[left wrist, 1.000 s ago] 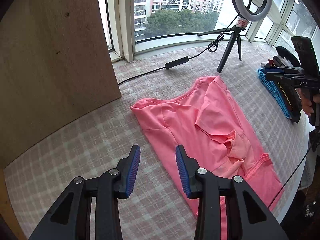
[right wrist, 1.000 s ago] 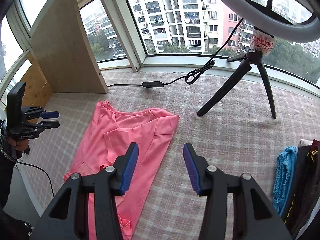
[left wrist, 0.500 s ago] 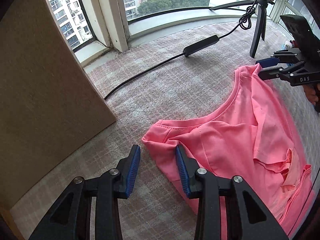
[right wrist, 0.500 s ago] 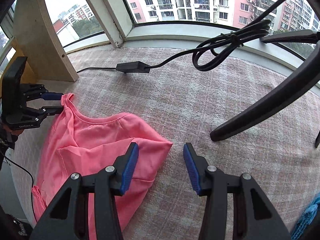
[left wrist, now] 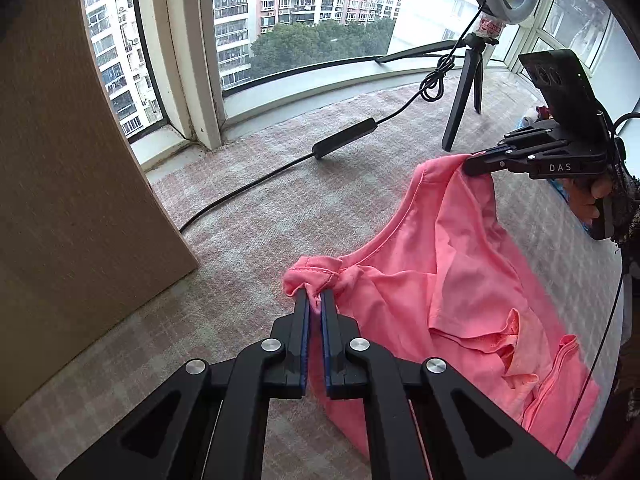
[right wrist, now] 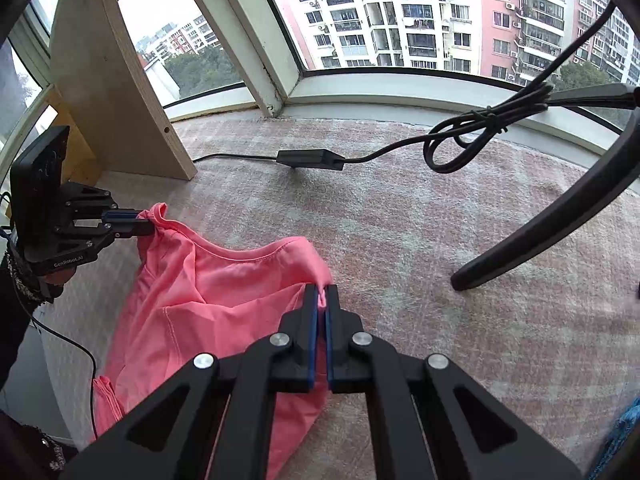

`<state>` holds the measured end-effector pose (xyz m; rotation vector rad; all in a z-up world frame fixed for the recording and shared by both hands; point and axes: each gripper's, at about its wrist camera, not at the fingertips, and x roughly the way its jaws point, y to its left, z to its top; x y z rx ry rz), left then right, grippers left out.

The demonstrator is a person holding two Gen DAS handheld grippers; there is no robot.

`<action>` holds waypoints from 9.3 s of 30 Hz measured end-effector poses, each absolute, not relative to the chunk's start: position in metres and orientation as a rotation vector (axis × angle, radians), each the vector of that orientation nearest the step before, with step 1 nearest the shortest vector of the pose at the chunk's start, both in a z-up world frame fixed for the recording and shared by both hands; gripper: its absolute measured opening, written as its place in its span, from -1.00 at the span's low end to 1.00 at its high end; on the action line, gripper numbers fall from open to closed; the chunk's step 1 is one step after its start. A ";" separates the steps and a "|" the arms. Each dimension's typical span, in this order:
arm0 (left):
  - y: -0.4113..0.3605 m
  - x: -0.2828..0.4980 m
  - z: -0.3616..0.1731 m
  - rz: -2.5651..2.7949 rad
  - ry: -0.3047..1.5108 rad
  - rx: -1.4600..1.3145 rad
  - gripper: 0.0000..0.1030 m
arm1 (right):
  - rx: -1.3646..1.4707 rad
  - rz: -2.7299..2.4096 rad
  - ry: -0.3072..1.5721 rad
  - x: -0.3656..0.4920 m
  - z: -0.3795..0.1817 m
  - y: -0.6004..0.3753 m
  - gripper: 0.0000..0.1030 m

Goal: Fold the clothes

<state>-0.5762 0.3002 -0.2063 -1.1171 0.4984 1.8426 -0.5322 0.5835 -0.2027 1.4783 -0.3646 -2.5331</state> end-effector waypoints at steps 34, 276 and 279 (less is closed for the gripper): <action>0.098 -0.260 -0.157 1.726 0.642 -1.139 -0.56 | 1.408 -2.498 -0.446 -0.144 -0.112 0.455 -0.13; 0.186 -0.220 -0.015 2.069 0.435 -0.790 0.48 | 1.409 -3.617 -0.517 -0.033 -0.003 0.362 0.36; 0.169 -0.214 -0.013 2.067 0.426 -0.779 0.48 | 1.402 -3.616 -0.511 -0.027 -0.002 0.343 0.37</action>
